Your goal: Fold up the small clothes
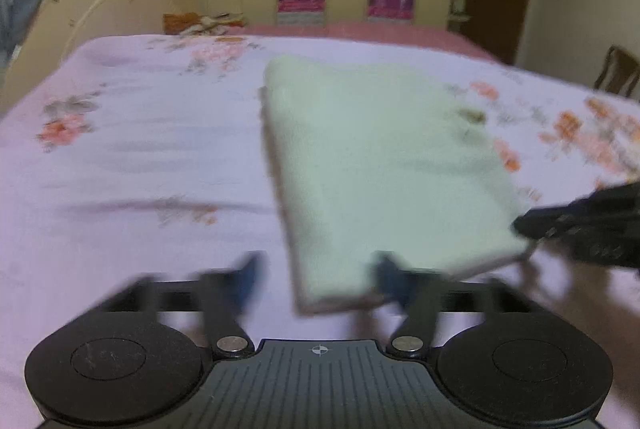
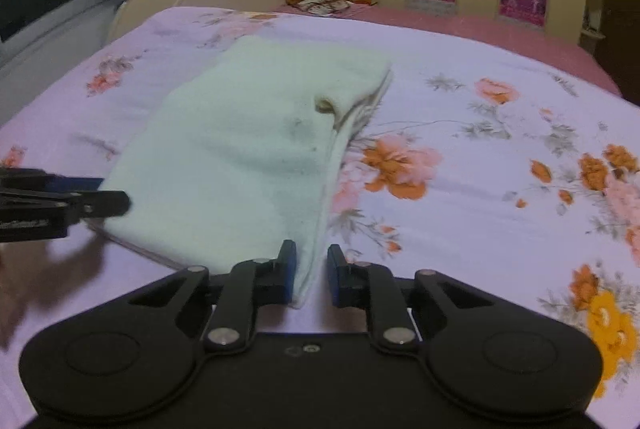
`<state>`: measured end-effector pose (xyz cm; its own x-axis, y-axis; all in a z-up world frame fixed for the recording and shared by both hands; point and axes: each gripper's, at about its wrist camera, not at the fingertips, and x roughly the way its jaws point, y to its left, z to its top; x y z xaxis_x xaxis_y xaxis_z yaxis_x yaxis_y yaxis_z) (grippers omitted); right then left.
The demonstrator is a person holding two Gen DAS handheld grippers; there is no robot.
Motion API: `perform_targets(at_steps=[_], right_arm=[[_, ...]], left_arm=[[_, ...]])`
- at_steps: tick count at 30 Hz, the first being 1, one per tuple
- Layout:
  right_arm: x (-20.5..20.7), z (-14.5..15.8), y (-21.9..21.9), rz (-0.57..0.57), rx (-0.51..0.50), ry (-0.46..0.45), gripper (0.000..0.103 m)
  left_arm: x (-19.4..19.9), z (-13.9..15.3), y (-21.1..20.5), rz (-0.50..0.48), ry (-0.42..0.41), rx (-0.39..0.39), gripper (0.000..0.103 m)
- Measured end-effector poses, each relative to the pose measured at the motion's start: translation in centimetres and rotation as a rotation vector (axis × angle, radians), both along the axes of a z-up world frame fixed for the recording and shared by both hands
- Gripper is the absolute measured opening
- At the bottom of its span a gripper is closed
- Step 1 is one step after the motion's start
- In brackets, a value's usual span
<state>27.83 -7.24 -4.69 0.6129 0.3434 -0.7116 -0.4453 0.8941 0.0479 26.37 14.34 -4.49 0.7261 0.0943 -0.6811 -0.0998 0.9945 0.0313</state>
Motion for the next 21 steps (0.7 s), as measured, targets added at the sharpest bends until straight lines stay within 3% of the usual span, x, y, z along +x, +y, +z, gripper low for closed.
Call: perform_targets(at_steps=[2, 5, 6, 8, 12, 17, 21], right_arm=[[-0.4, 0.2, 0.0, 0.003, -0.013, 0.002, 0.021], [-2.2, 1.8, -1.6, -0.047, 0.052, 0.011, 0.046], [-3.3, 2.5, -2.1, -0.054, 0.072, -0.004, 0.061], [-5.4, 3.7, -2.6, -0.062, 0.078, -0.034, 0.08], [-9.7, 6.2, -3.4, -0.081, 0.115, -0.052, 0.1], [-15.1, 8.4, -4.0, -0.135, 0.132, -0.076, 0.102], [-19.9, 9.9, -4.6, -0.19, 0.143, -0.131, 0.102]], left_arm=[[-1.2, 0.3, 0.0, 0.012, 0.001, 0.01, 0.091], [-4.1, 2.0, -0.3, 0.007, -0.04, -0.032, 0.091], [-5.1, 2.6, -0.5, 0.005, -0.052, -0.034, 0.091], [-7.0, 4.0, -1.2, 0.004, -0.075, -0.038, 0.103], [-11.1, 6.9, -2.5, -0.017, -0.13, -0.027, 0.103], [-16.2, 9.6, -4.1, -0.078, -0.192, 0.001, 0.103], [-19.9, 11.1, -4.6, -0.086, -0.21, -0.059, 0.103]])
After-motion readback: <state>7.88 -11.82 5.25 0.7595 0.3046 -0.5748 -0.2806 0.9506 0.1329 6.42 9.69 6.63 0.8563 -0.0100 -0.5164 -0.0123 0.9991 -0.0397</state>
